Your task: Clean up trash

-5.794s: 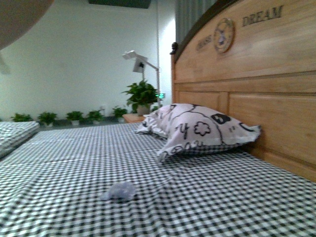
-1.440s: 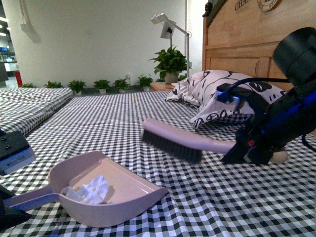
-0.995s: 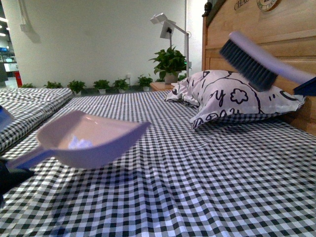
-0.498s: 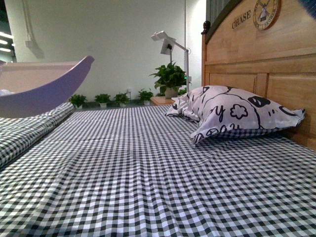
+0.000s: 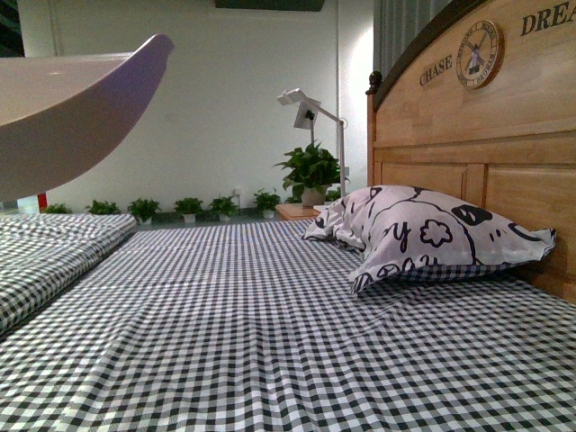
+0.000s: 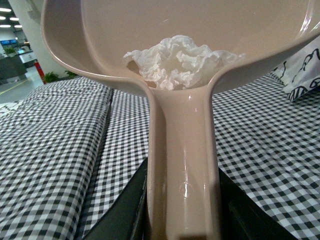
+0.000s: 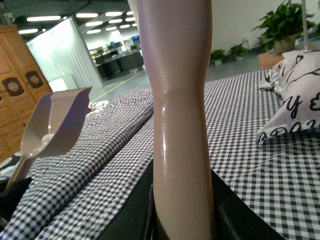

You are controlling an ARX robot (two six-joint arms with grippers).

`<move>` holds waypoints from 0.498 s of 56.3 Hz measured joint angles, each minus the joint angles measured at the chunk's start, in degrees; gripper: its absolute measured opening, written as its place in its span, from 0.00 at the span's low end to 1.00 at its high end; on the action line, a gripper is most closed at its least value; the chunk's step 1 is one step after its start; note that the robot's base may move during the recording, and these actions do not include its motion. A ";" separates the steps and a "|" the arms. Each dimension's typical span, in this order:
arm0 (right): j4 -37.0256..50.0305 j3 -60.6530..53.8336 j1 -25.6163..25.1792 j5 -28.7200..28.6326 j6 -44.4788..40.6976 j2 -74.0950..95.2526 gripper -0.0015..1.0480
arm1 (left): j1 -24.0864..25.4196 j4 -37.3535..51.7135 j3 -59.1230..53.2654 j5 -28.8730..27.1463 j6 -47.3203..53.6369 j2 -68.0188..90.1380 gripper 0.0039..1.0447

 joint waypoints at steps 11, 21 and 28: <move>-2.93 -2.12 5.18 11.10 -0.61 -6.03 0.19 | -5.64 -1.46 -3.34 -7.04 -0.46 -5.35 0.26; -3.98 -3.80 4.48 15.98 -1.84 -9.60 0.19 | -11.72 -1.44 -5.51 -15.58 -1.03 -9.05 0.26; -4.66 -4.37 3.34 17.35 -3.37 -11.04 0.19 | -16.11 -0.61 -6.88 -20.92 -2.12 -10.51 0.26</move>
